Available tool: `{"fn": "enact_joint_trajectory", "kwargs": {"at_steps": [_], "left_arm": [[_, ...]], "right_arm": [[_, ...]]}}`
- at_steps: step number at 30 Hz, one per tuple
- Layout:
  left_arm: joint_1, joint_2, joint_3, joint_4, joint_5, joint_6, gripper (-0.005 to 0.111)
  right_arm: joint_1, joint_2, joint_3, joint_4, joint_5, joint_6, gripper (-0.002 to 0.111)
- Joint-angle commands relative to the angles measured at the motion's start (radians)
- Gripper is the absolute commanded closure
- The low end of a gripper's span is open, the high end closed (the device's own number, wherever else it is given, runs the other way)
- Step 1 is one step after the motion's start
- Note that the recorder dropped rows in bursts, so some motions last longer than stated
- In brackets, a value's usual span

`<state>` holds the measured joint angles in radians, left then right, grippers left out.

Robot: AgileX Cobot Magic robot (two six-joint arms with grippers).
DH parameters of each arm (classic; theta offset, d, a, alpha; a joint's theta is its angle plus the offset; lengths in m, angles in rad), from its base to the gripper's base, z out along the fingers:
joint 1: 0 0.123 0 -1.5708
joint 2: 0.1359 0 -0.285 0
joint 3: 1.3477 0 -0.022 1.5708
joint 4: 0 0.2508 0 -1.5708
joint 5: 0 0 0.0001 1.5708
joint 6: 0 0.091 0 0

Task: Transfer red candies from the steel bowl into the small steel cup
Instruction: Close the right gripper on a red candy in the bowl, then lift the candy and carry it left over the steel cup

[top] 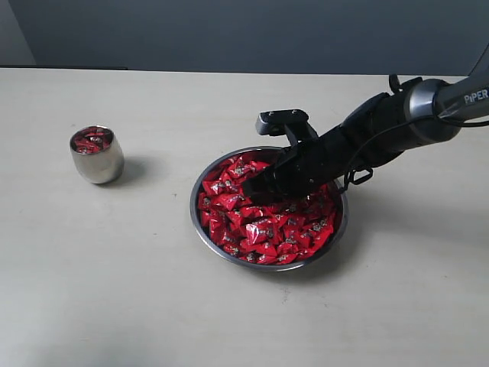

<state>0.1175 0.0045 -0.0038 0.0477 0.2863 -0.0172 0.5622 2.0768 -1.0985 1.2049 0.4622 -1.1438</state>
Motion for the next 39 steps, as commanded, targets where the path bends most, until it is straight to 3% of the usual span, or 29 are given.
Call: {"fn": "enact_joint_trajectory", "kwargs": {"at_steps": [1,20,27,39], "left_arm": [[0.001,-0.004,0.004,-0.002,-0.002,-0.002,0.106],[0.001,-0.004,0.004,-0.002,-0.002,-0.002,0.106],[0.001,-0.004,0.004,-0.002,-0.002,-0.002,0.106],[0.001,-0.004,0.004,-0.002,-0.002,-0.002,0.106]], "right_arm": [[-0.001,-0.014,-0.014,-0.010,-0.005,0.000,0.109],[-0.003,-0.121,-0.042,-0.099,-0.073,0.101,0.109],[-0.003,-0.121,-0.051,0.003,-0.170,0.061,0.109],[0.001,-0.018,-0.324,0.112,-0.059,-0.039,0.109]]}}
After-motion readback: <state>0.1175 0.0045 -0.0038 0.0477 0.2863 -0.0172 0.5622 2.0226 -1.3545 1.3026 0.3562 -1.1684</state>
